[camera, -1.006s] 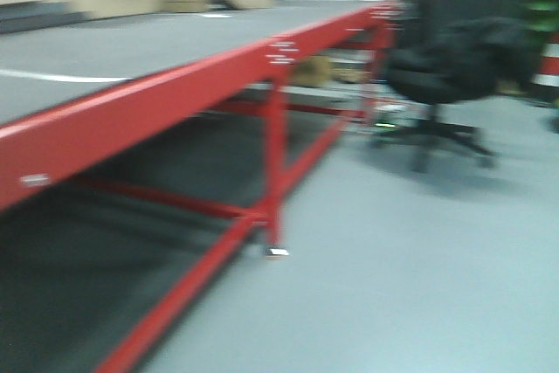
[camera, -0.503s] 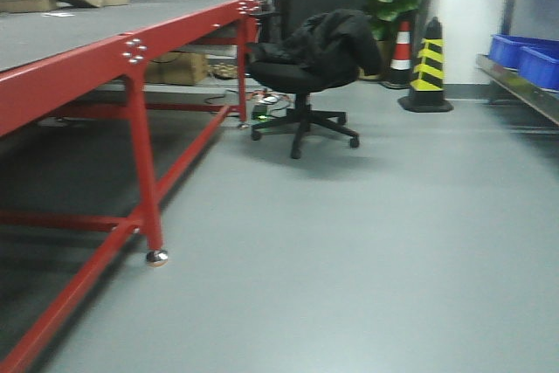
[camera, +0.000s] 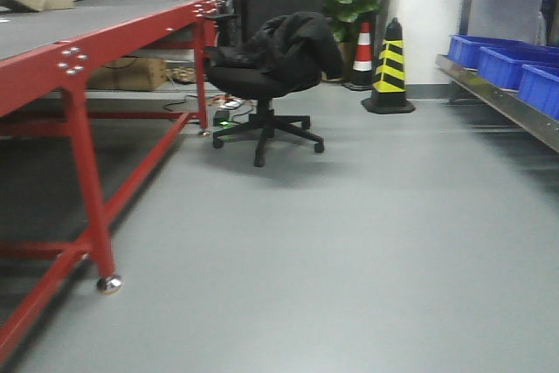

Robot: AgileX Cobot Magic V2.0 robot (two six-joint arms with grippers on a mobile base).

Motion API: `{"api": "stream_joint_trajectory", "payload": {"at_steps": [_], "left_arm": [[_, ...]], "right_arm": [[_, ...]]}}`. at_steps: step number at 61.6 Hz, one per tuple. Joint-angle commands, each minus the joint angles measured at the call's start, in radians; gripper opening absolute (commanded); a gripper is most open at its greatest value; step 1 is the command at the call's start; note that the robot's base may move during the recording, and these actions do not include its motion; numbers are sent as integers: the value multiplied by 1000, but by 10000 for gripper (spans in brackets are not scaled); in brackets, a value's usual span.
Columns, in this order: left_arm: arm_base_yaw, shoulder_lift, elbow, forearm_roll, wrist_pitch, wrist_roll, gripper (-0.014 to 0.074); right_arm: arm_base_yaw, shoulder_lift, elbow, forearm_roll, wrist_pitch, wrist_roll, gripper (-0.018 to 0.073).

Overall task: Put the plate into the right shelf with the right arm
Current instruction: 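Drive to the steel shelf of blue bins holding the plate in the right gripper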

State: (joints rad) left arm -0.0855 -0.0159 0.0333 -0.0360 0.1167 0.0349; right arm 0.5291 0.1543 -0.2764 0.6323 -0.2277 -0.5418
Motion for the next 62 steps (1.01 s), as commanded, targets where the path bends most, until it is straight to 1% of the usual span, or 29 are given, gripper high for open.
{"api": "stream_joint_trajectory", "payload": {"at_steps": [1, 62], "left_arm": [[-7, -7, 8, -6, -86, -3, -47], [-7, -7, 8, -6, -86, -3, -47]], "right_arm": [[-2, 10, -31, -6, -73, -6, 57], [-2, 10, -31, -6, -72, -6, 57]]}}
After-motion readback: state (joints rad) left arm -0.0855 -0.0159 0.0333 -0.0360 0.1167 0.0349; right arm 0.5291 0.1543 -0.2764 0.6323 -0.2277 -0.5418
